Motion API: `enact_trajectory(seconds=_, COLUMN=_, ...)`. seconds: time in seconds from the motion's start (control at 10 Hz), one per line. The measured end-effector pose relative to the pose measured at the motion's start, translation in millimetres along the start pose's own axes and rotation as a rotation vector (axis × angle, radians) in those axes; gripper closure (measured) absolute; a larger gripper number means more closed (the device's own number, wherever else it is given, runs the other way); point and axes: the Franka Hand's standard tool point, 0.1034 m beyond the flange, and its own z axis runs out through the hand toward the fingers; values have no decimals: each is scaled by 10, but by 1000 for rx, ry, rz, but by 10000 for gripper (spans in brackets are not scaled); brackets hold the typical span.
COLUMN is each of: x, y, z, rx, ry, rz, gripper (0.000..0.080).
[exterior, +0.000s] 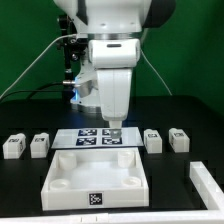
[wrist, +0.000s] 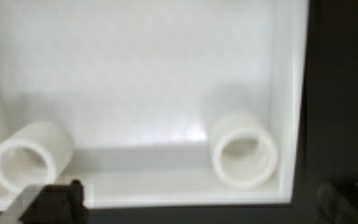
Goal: Assemble one leg
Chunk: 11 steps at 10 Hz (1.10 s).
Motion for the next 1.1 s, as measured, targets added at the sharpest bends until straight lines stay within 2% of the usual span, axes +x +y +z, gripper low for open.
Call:
enact_trajectory(seconds=0.3, x=-39, y=-36, z=47, rx=7, ry=-4, rz=-75, gripper=150)
enact_trajectory(seconds=0.5, x=-183, y=-314, z=303, rx=26, ry=3, rz=-44, gripper=150)
enact_trajectory(seconds=0.6, x=-249, y=-386, z=413, rx=33, ry=6, rz=-28, gripper=150)
enact_trajectory(seconds=0.8, x=-285, y=-449, z=642, rx=42, ry=16, rz=-9, gripper=150)
enact_trajectory(seconds=0.9, x=-272, y=-465, z=707, rx=50, ry=18, rz=13, gripper=150)
enact_trajectory(seconds=1.1, x=-267, y=-465, z=715, rx=51, ry=18, rz=32, gripper=150)
